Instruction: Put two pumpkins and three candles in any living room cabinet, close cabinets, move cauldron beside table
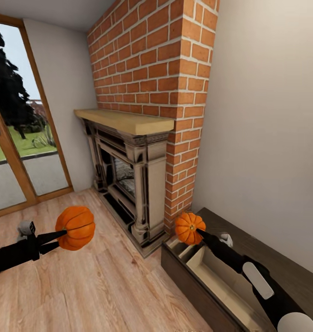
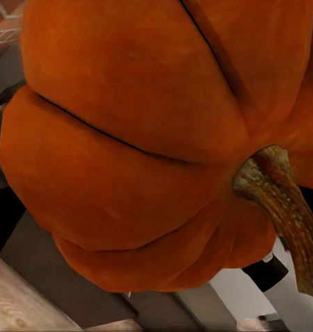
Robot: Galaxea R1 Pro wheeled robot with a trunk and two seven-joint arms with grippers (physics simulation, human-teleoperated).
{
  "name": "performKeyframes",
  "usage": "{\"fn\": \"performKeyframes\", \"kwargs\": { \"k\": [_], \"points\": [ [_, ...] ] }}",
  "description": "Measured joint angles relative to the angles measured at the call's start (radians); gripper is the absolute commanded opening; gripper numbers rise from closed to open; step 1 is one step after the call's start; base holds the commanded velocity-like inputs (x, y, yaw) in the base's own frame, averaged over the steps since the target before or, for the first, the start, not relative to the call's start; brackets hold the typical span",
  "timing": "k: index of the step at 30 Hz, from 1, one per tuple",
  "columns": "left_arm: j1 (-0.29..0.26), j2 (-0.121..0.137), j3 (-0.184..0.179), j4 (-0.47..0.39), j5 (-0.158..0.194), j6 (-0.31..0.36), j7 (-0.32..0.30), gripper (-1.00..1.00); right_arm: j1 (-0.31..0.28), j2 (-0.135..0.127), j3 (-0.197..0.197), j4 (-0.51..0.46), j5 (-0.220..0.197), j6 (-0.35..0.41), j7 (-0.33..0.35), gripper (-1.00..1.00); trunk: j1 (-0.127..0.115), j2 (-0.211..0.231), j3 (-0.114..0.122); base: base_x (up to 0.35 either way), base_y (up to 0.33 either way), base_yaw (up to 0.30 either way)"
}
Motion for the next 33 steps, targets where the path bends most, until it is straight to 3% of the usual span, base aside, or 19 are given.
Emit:
{"fn": "performKeyframes", "kwargs": {
  "k": [17, 31, 33],
  "points": [
    [0.000, 0.000, 0.001, 0.002, -0.009, -0.003, 0.000, -1.00, 0.003, -0.011, 0.002, 0.022, -0.001, -0.001, 0.037, -1.00, 0.000, 0.000, 0.005, 0.000, 0.000, -0.282],
    [0.000, 0.000, -0.002, 0.002, -0.013, -0.003, 0.000, -1.00, 0.071, -0.014, 0.002, 0.024, 0.008, -0.001, 0.124, -1.00, -0.054, 0.098, 0.059, 0.000, 0.000, -0.268],
    [0.001, 0.000, -0.003, 0.001, -0.012, -0.002, 0.000, -1.00, 0.104, -0.036, 0.000, 0.037, 0.013, -0.014, 0.125, -1.00, -0.061, 0.112, 0.067, 0.000, 0.000, -0.249]
  ]
}}
